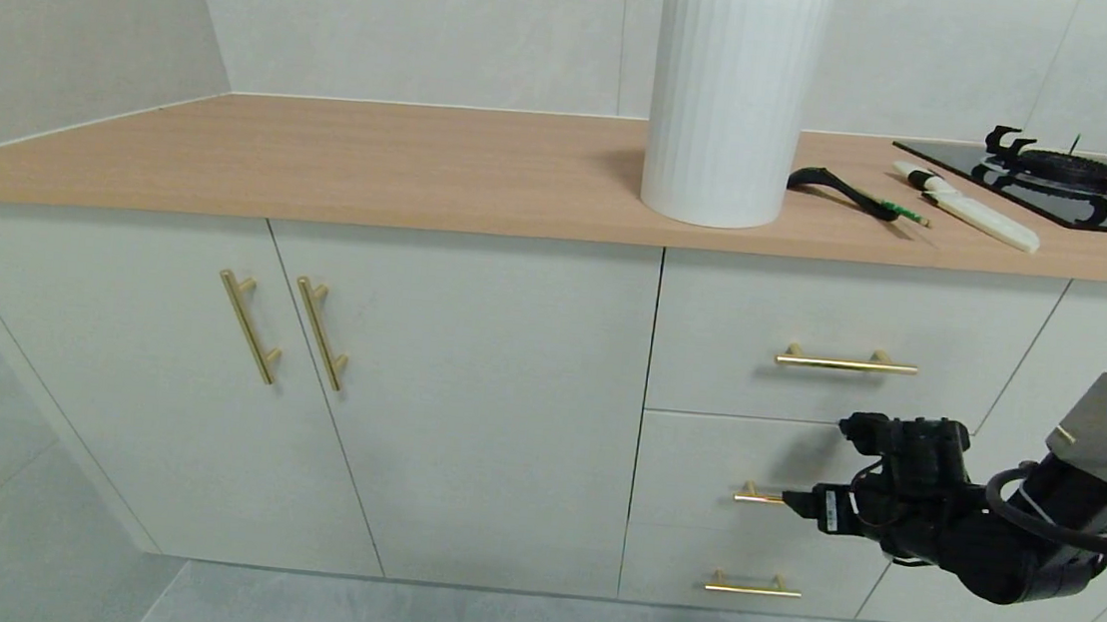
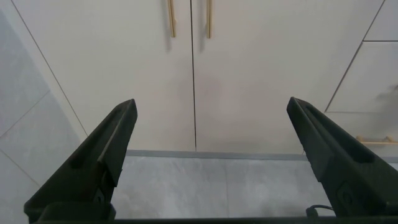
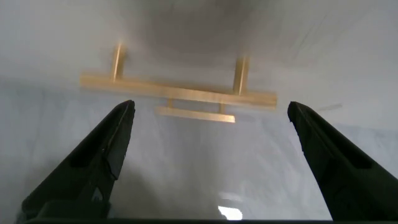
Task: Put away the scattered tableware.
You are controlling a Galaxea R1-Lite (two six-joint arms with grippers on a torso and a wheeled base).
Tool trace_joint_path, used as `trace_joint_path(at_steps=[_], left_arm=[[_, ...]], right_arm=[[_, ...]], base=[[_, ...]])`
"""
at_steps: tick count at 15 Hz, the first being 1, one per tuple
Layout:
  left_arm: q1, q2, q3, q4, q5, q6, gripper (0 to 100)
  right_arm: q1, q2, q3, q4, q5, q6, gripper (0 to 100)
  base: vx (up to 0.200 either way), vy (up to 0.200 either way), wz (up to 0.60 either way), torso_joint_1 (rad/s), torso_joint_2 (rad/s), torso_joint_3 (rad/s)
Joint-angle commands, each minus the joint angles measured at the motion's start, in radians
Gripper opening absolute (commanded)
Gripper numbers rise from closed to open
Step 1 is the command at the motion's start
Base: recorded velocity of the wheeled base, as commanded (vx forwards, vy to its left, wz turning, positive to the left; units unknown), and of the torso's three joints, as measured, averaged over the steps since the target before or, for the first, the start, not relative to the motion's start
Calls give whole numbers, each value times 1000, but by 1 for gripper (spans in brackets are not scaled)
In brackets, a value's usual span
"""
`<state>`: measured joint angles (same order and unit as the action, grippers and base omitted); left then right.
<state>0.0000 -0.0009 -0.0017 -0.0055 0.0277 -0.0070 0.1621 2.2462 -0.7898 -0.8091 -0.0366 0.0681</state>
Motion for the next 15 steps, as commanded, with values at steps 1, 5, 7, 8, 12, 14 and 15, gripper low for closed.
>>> trace_joint_path(at_steps=[1, 5, 7, 8, 12, 14, 15], left_arm=[[0, 1, 0, -1, 1, -1, 100], [0, 1, 0, -1, 0, -1, 100], [0, 1, 0, -1, 0, 1, 100], [0, 1, 0, -1, 0, 1, 100], [0, 1, 0, -1, 1, -1, 100], [0, 1, 0, -1, 0, -1, 100], [0, 1, 0, -1, 1, -1, 100]], right_arm=[[0, 49, -9, -33, -8, 10, 100], [0, 85, -39, -53, -40, 27, 100], [0, 115, -74, -73, -60, 75, 100], [2, 132, -88, -87, -85, 96, 100], [4, 153, -86, -96, -101, 91, 100], [4, 155, -77, -90, -101, 88, 100], [4, 151, -71, -85, -101, 82, 100]], base=[[0, 0, 0, 0, 0, 0], [0, 0, 0, 0, 0, 0], [0, 0, 0, 0, 0, 0], [0, 0, 0, 0, 0, 0], [0, 0, 0, 0, 0, 0], [0, 0, 0, 0, 0, 0], [0, 0, 0, 0, 0, 0]])
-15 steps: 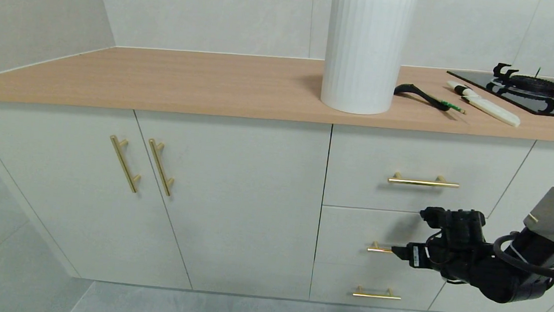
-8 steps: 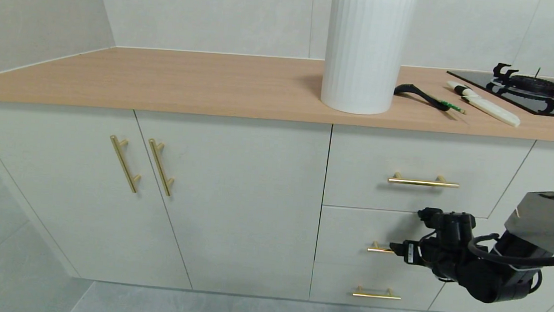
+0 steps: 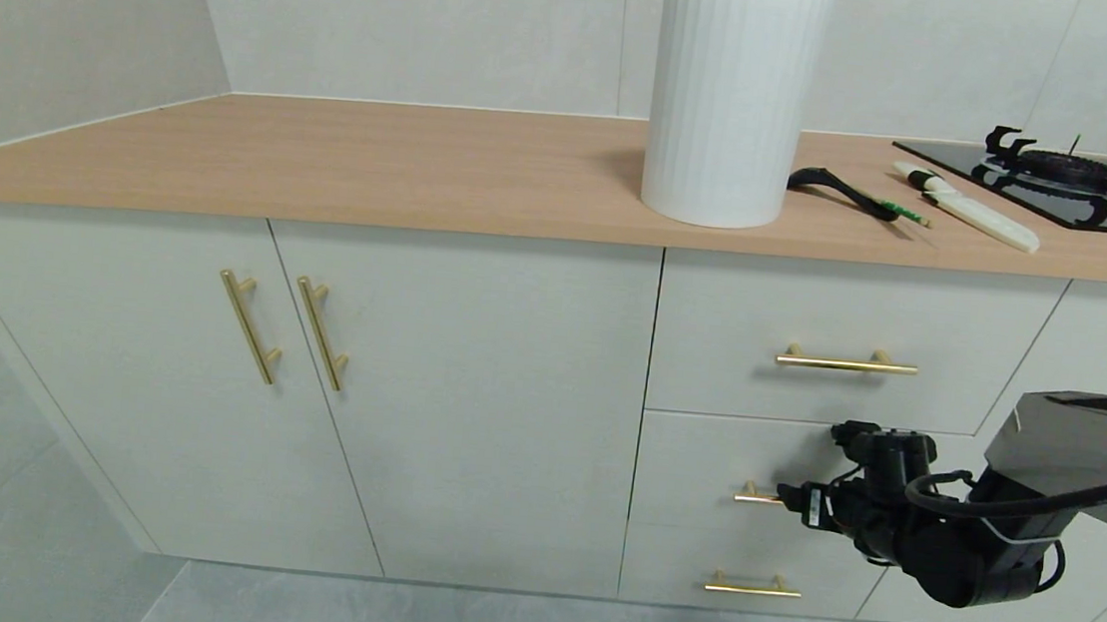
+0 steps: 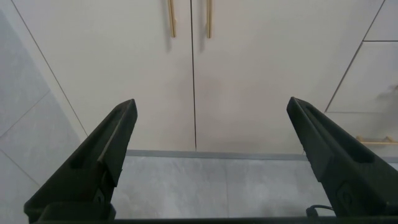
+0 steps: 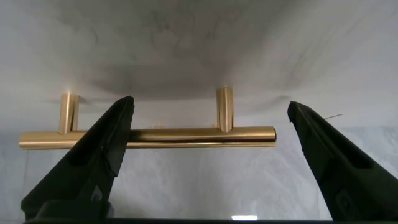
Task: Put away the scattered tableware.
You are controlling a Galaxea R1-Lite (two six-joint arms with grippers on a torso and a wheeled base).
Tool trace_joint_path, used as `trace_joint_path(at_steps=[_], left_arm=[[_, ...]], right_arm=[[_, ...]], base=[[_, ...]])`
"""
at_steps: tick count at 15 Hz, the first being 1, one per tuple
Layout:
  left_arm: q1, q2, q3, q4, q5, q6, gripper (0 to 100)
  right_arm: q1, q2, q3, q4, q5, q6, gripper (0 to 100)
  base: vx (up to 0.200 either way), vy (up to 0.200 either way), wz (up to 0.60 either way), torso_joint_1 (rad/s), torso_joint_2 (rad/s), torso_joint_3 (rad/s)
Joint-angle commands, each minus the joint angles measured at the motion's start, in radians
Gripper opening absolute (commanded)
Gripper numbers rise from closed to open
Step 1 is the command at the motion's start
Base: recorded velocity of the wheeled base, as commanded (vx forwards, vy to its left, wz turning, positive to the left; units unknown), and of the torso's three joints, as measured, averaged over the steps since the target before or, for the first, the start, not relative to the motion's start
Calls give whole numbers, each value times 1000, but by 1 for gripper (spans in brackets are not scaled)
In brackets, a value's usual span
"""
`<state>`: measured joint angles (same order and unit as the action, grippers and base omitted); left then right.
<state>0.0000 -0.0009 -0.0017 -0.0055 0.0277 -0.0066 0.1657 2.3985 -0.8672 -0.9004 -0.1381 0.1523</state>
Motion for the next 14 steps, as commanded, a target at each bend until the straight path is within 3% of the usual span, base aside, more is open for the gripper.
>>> trace_joint_path(at_steps=[1, 10, 14], left_arm=[[0, 1, 0, -1, 0, -1, 100], [0, 1, 0, -1, 0, 0, 100], [0, 1, 0, -1, 0, 0, 100]], right_arm=[[0, -6, 13, 15, 0, -14, 100], [0, -36, 42, 41, 0, -40, 100], [18, -318, 90, 397, 61, -102, 100]], base=[[0, 0, 0, 0, 0, 0], [0, 0, 0, 0, 0, 0], [0, 0, 0, 0, 0, 0]])
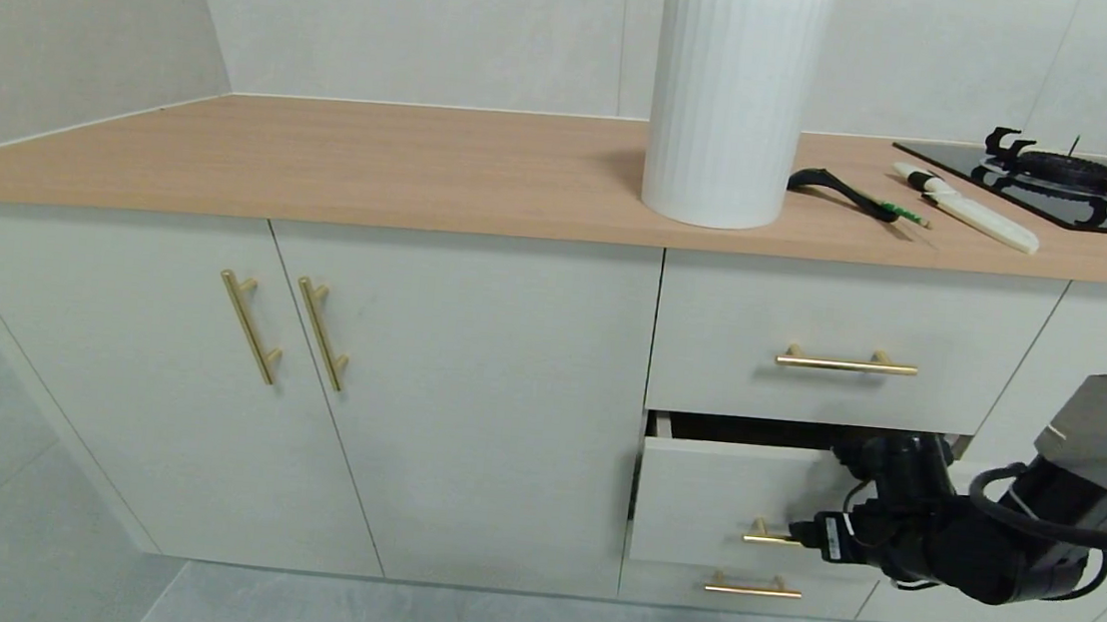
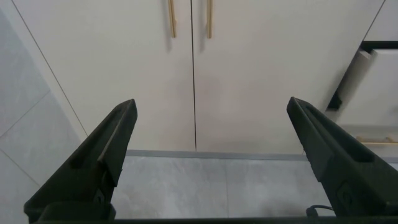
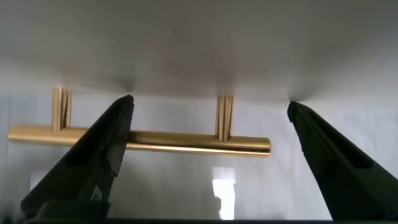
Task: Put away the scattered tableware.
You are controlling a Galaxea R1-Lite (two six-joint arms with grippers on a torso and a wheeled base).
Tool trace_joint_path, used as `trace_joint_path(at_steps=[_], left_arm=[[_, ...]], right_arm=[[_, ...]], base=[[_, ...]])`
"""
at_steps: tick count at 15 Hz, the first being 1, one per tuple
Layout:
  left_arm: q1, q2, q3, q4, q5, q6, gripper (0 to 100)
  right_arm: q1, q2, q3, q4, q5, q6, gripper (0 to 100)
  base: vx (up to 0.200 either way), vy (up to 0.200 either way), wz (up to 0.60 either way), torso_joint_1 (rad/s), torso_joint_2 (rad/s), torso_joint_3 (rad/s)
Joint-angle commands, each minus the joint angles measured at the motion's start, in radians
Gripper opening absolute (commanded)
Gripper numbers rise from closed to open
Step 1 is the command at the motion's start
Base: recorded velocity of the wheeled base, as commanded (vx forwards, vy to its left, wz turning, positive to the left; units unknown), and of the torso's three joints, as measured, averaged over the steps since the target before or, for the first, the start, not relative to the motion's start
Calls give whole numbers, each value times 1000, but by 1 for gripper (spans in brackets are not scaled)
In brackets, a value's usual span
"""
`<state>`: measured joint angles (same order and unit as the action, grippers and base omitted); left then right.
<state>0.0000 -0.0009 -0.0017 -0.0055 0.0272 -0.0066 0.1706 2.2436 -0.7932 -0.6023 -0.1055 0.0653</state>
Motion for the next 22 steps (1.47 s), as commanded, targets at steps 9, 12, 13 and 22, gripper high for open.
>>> trace_joint_path(at_steps=[9, 12, 13, 22], left_arm=[[0, 1, 0, -1, 0, -1, 100], [0, 1, 0, -1, 0, -1, 100], [0, 1, 0, -1, 2, -1, 100], [0, 1, 0, -1, 2, 0, 100]], right_arm=[[119, -498, 6, 348, 47, -12, 100], [116, -409, 19, 184, 23, -1, 100], [116, -369, 20, 124, 0, 22, 100], [118, -148, 26, -169, -111, 28, 100]], base=[[0, 0, 0, 0, 0, 0], [0, 0, 0, 0, 0, 0], [0, 0, 0, 0, 0, 0], [0, 0, 0, 0, 0, 0]])
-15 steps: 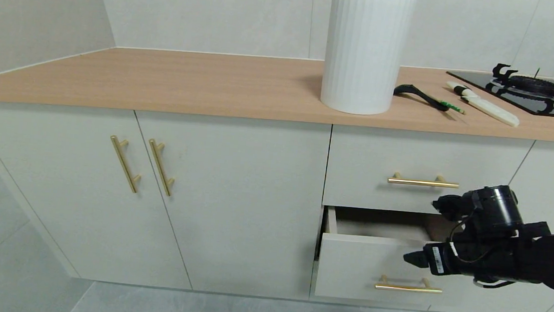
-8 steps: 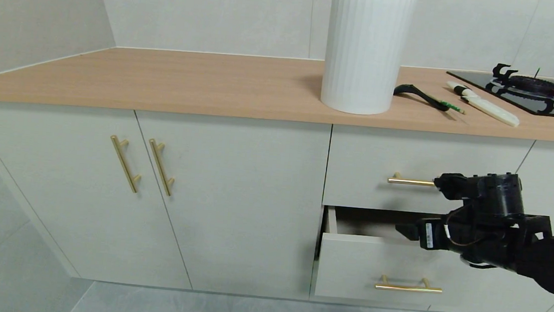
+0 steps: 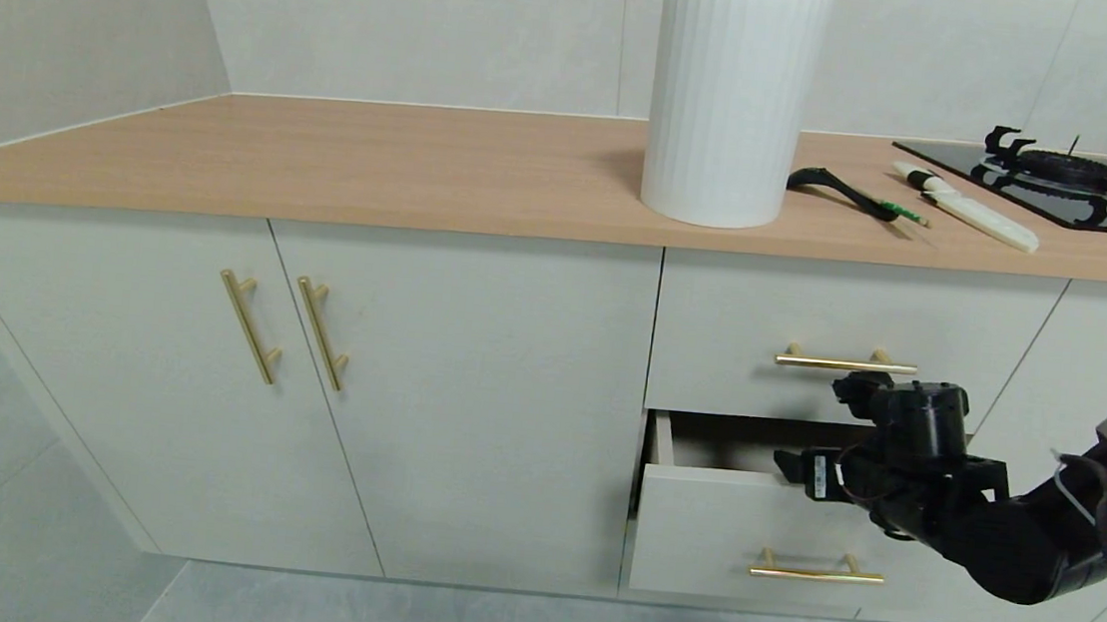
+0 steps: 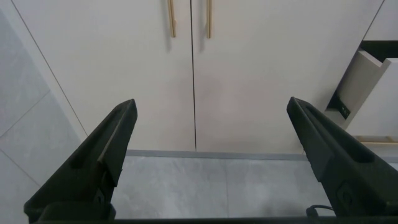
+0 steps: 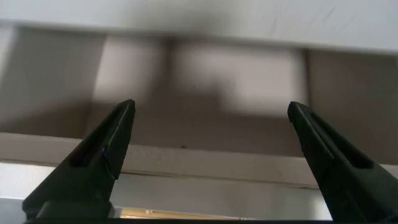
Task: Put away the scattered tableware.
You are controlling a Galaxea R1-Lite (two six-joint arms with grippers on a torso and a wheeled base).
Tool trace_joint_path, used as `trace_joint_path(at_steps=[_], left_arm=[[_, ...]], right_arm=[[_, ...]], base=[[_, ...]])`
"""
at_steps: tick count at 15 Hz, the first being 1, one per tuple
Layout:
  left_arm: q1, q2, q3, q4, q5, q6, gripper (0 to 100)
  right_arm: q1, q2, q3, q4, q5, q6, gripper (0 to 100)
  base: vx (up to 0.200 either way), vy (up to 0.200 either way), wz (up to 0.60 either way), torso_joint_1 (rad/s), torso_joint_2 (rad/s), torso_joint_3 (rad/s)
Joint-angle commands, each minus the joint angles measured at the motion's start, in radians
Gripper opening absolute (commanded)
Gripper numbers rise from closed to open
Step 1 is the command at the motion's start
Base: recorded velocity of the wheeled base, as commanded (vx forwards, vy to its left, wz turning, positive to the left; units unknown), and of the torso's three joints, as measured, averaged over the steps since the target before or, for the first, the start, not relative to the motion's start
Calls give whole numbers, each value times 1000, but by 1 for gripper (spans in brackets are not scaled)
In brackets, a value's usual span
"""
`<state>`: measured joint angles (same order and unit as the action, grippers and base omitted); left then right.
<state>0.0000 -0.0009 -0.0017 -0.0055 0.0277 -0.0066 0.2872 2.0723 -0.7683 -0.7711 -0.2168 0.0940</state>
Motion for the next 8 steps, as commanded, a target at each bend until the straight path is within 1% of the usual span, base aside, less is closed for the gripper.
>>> trace_joint_path(at_steps=[1, 4, 5, 7, 8], left_arm=[[0, 1, 0, -1, 0, -1, 100], [0, 1, 0, -1, 1, -1, 100], [0, 1, 0, -1, 0, -1, 100], [0, 1, 0, -1, 0, -1, 100], [0, 1, 0, -1, 1, -1, 100]], right_arm=[[1, 18, 4, 1, 1, 0, 100], [0, 5, 12, 10, 1, -2, 100], [0, -15, 14, 35, 1, -4, 100], [1, -64, 20, 130, 10, -4, 100], [1, -101, 18, 199, 17, -5, 100]], base=[[0, 0, 0, 0, 0, 0], [0, 0, 0, 0, 0, 0], [0, 0, 0, 0, 0, 0], [0, 0, 0, 0, 0, 0], [0, 0, 0, 0, 0, 0]])
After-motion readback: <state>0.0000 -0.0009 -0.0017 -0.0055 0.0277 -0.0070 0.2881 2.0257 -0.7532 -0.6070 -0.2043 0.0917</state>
